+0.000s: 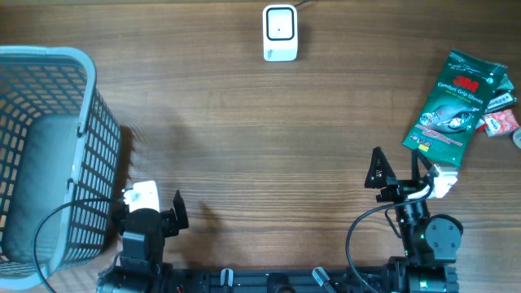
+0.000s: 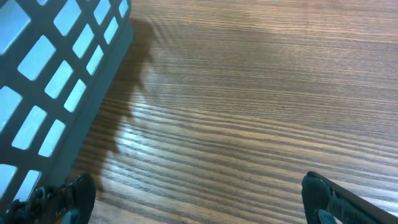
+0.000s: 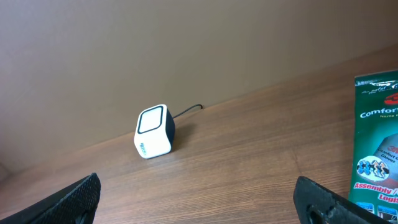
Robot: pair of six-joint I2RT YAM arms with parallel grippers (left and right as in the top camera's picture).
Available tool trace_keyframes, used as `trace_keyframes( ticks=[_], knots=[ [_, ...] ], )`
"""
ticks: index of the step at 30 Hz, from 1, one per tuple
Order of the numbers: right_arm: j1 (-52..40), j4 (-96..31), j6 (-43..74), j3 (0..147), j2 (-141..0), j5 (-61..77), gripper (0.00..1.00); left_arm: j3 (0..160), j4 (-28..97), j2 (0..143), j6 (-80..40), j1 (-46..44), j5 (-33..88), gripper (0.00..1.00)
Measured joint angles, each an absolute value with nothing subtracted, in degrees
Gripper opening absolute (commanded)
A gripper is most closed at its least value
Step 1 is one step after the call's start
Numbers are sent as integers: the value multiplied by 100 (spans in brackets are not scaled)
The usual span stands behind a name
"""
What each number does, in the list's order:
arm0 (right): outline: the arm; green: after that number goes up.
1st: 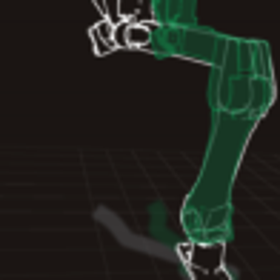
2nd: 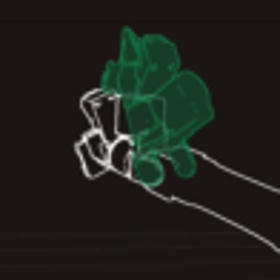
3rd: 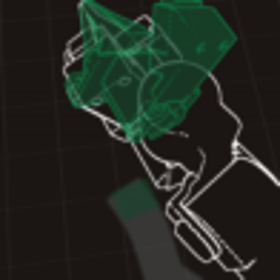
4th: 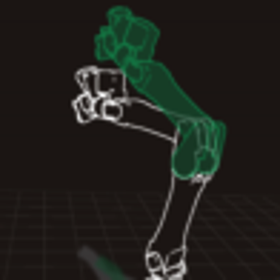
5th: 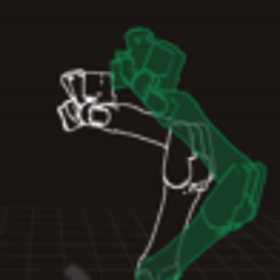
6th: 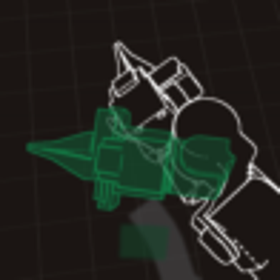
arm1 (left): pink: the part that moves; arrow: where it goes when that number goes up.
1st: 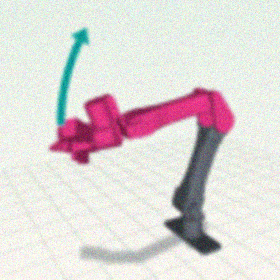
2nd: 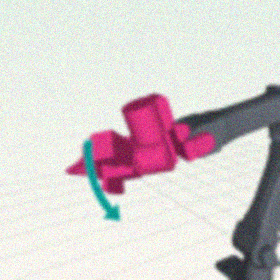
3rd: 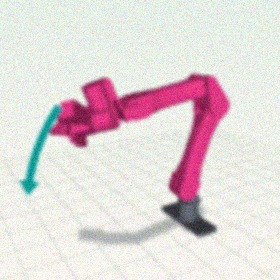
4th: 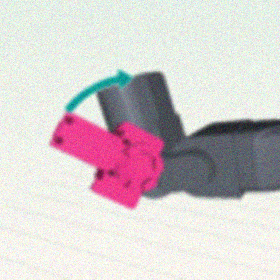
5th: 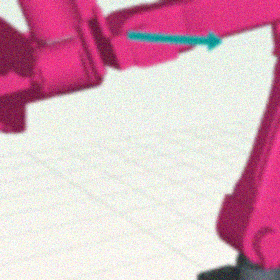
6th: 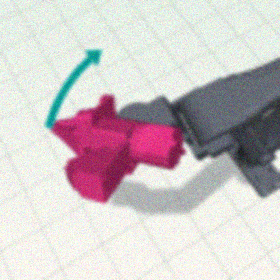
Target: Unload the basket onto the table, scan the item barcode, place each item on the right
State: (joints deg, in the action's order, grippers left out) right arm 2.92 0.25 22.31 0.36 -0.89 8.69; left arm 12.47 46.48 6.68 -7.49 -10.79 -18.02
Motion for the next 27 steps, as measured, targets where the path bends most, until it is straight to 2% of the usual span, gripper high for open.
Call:
trace_keyframes(
  ticks=[6, 12, 27],
  knots=[
    [287, 27, 2231, 36, -89, 869, 100, 1227, 4311, 668, -735, -908, -1747, 100],
    [287, 25, 2231, 36, -86, 851, 100, 1205, 1142, 657, -711, -897, -1111, 100],
    [287, 23, 2231, 36, -84, 849, 100, 156, 423, 80, -753, -60, -425, 100]
  ],
)
